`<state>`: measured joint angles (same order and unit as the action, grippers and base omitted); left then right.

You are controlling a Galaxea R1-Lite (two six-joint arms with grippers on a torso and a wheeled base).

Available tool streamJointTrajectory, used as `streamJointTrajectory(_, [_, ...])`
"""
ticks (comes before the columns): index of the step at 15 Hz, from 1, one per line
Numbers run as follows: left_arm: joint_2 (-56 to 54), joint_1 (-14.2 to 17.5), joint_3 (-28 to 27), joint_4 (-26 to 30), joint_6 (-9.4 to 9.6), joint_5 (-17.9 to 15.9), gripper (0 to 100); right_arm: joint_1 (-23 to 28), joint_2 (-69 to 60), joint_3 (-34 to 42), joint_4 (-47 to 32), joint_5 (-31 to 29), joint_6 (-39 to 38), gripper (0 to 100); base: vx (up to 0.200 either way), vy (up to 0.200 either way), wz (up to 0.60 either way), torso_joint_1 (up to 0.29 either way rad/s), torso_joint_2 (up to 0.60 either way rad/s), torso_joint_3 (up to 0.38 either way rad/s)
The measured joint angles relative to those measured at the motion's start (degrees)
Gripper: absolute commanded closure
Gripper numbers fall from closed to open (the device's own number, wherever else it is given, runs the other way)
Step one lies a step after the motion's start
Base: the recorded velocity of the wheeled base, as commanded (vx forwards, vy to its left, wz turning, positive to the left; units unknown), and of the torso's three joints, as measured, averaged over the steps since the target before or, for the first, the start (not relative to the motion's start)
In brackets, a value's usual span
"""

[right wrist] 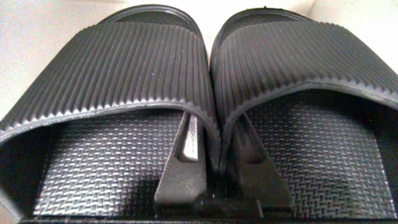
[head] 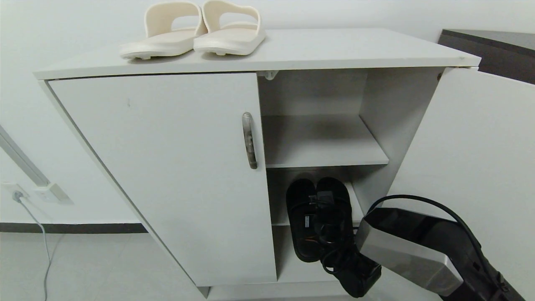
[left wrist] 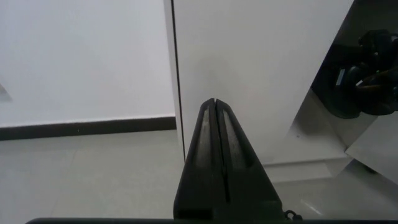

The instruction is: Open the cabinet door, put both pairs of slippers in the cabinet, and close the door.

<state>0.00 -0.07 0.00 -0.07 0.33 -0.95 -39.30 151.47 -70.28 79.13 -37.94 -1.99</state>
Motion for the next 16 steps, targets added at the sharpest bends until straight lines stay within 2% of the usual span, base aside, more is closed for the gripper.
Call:
streamJointTrajectory(2, [0.00, -0.02, 0.00, 0.00, -0.01, 0.22, 100, 0.13, 0.13, -1.46, -1.51, 0.74, -0.01, 100, 0.000, 0.000, 0.00, 0.000, 0.00, 0.000])
streamJointTrajectory(7, [0.00, 0.00, 0.00, -0.04, -0.15, 0.49, 100, 1.21, 0.71, -9.63, -13.96, 2.63, -2.41, 100, 0.000, 0.000, 0.00, 0.000, 0.00, 0.000])
streamJointTrajectory(13, [0.00, -0.02, 0.00, 0.00, -0.15, 0.68, 100, 3.80, 4.71, -25.94, -24.81, 3.05, -2.66, 100, 0.000, 0.000, 0.00, 0.000, 0.00, 0.000])
streamJointTrajectory(16, [0.00, -0.02, 0.00, -0.02, -0.15, 0.66, 100, 4.88, 6.50, -31.27, -27.34, 3.25, -2.68, 100, 0.000, 0.000, 0.00, 0.000, 0.00, 0.000])
